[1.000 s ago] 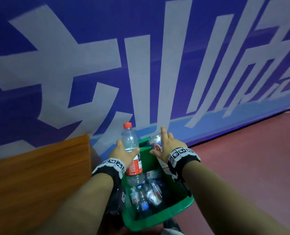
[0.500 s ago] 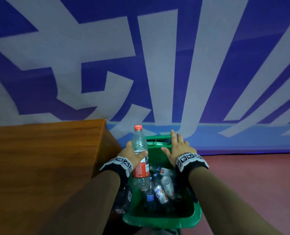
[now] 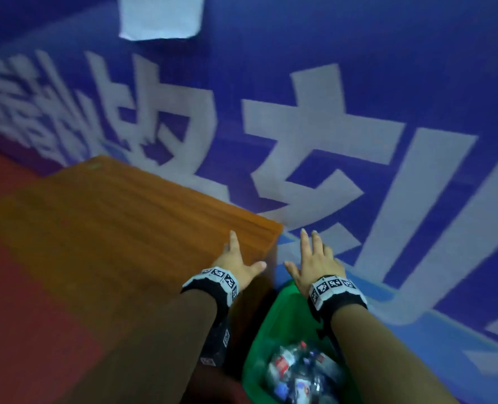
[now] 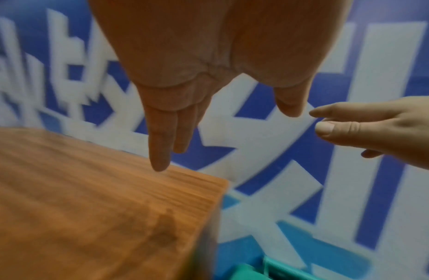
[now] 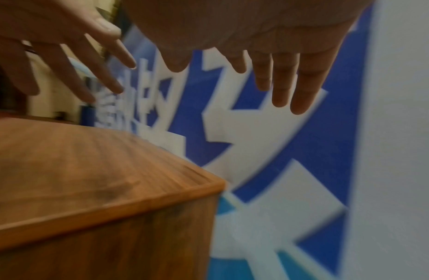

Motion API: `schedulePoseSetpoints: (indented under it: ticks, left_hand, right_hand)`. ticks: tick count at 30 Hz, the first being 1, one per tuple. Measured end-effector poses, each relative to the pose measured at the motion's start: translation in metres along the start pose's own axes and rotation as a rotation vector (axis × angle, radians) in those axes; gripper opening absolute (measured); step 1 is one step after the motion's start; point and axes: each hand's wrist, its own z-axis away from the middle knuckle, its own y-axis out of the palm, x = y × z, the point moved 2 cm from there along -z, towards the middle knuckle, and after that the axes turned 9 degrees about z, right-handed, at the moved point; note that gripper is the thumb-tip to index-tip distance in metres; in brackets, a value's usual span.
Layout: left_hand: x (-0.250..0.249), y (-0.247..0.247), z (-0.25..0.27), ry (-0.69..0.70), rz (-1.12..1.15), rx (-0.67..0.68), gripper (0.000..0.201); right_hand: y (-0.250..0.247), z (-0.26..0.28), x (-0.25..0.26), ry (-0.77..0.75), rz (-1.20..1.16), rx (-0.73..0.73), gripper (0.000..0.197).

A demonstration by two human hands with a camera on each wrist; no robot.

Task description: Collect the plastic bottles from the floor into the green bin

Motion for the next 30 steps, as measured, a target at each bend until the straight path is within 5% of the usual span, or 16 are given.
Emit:
schedulePoseSetpoints:
  ticks: [7,13,21,26,30]
  left_hand:
    - [0.222,-0.177,0.171,-0.318,0.085,-0.386,0.110]
    - [0.439,-0.274,0.428,-0.777,0.153,-0.690,0.100]
    - [0.584,-0.237,0.762,-1.372,0.419,-1.117,0.100]
    - [0.623,-0.210,0.861,-1.610,0.548,-1.198,0.097]
    - [0.690,-0.232,0.927,-1.672,0.543,-1.344,0.097]
  right_hand:
    - [-0.044,0.093,0.285,-0.515,0.057,-0.100,0.081]
    - [-0.040,0.285,0.562,-1.126,0.094,-0.171,0.081]
    - [-0.019,0.568,0.761,-1.801,0.196,-0.217,0.084]
    - [0.009,0.693,0.845,-2.039,0.217,-0.215,0.083]
    - [0.028,0.770,0.927,-2.162,0.171,-0.204,0.082]
